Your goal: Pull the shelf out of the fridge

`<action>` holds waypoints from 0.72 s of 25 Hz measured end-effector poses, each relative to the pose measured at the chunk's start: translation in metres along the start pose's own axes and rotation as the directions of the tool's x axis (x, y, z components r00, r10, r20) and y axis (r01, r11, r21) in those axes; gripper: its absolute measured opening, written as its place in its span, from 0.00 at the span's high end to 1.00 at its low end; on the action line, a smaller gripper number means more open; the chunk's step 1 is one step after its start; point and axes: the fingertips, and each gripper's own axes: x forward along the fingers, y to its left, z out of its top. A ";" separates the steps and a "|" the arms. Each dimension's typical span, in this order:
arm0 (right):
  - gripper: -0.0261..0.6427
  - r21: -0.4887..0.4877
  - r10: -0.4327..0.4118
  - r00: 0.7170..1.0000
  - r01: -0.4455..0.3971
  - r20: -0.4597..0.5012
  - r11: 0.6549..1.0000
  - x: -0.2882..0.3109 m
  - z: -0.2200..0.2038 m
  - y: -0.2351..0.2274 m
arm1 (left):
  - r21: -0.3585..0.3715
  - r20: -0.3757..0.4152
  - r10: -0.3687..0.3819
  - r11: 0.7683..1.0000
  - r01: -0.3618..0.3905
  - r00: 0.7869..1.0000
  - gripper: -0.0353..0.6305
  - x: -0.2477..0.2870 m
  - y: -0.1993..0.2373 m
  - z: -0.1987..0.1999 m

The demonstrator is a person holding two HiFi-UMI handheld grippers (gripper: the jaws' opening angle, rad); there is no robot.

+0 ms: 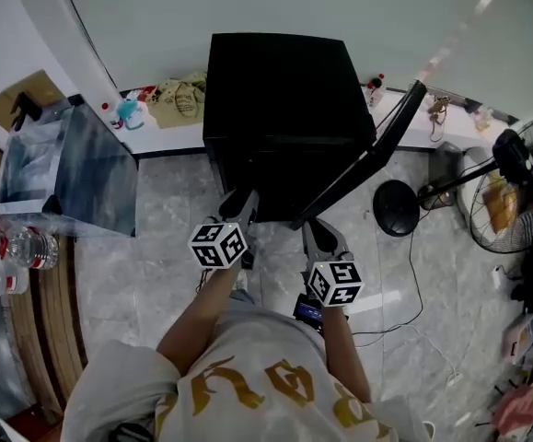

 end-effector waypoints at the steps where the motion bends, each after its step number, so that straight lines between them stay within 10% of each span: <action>1: 0.88 0.002 -0.010 1.000 0.010 -0.003 1.000 0.010 0.003 -0.001 | -0.036 0.002 -0.007 0.999 0.007 1.000 0.77 0.009 0.008 0.001; 10: 0.88 0.006 -0.077 0.997 0.078 -0.020 0.997 0.046 0.012 -0.001 | -0.268 0.044 -0.023 0.963 0.034 0.999 0.76 0.065 0.041 -0.002; 18: 0.88 0.021 -0.101 0.995 0.101 -0.013 0.995 0.050 0.018 -0.021 | -0.540 0.131 0.038 0.841 0.039 0.991 0.71 0.093 0.060 -0.011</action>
